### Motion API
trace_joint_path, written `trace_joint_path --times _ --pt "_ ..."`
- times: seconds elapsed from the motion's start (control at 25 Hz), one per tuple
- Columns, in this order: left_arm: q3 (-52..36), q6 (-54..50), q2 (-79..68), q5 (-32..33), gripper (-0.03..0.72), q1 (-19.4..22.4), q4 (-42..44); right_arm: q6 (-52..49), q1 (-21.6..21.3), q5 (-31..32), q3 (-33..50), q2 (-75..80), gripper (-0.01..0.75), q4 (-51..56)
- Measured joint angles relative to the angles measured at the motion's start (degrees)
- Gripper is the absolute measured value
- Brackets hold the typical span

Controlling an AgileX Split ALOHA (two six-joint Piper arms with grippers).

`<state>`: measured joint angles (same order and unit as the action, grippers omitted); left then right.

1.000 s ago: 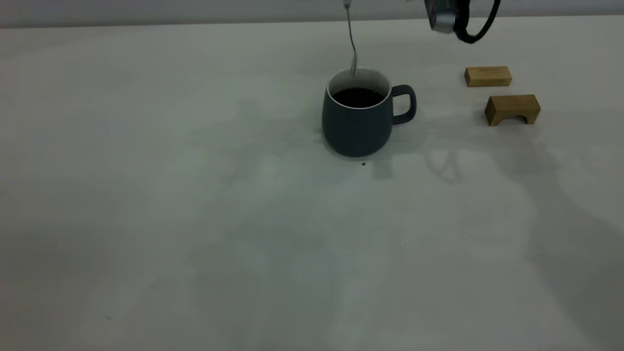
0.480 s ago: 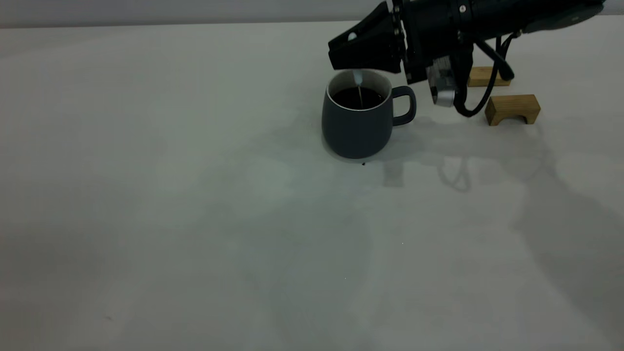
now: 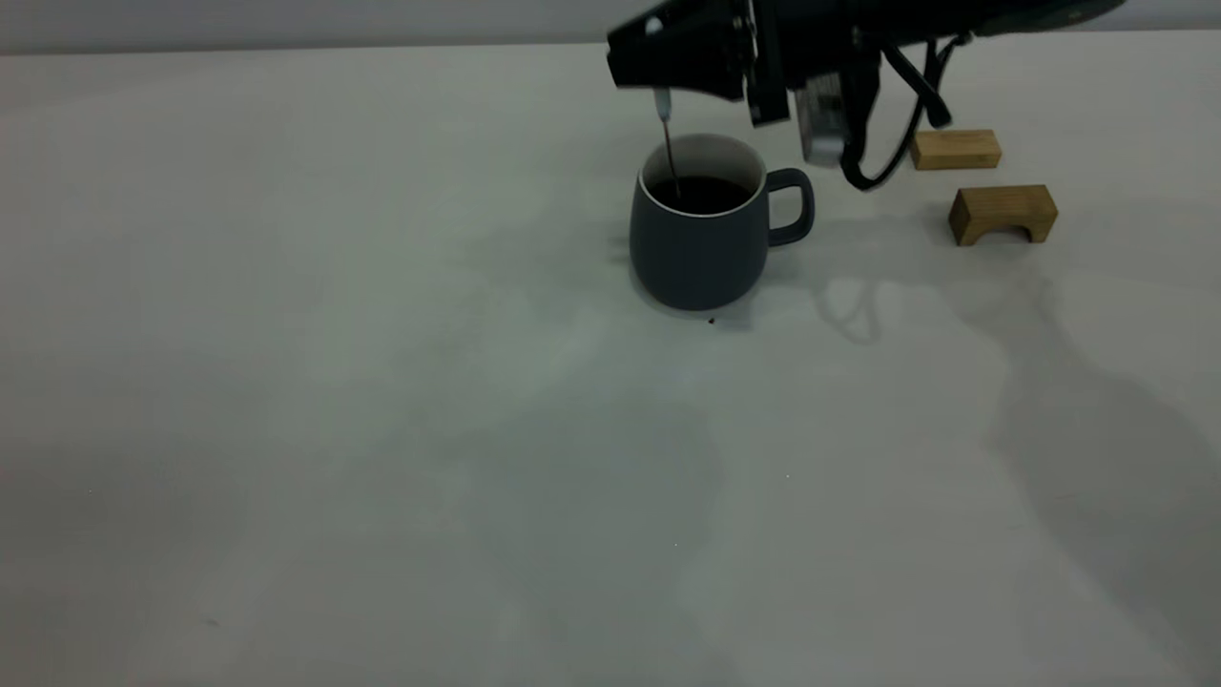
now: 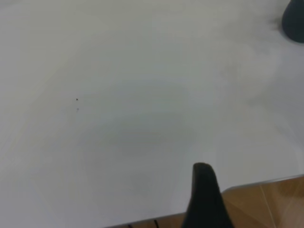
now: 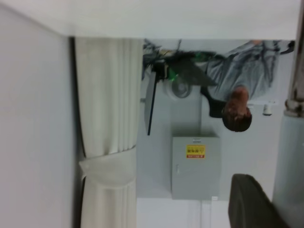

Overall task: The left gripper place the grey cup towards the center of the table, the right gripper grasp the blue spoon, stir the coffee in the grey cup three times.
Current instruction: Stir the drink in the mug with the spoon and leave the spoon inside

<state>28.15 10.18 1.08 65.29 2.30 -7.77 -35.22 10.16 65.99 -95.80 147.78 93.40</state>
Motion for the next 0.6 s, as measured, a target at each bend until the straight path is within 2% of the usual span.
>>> trace_joint_path --times 0.28,0.6 --pt "0.0 0.0 0.0 0.0 0.585 0.0 0.0 0.0 -1.1 -5.1 -0.3 0.4 0.129 -1.5" --pt "0.0 0.0 0.0 0.0 0.585 0.0 0.0 0.1 -4.8 -2.8 -0.4 0.0 0.129 -11.2"
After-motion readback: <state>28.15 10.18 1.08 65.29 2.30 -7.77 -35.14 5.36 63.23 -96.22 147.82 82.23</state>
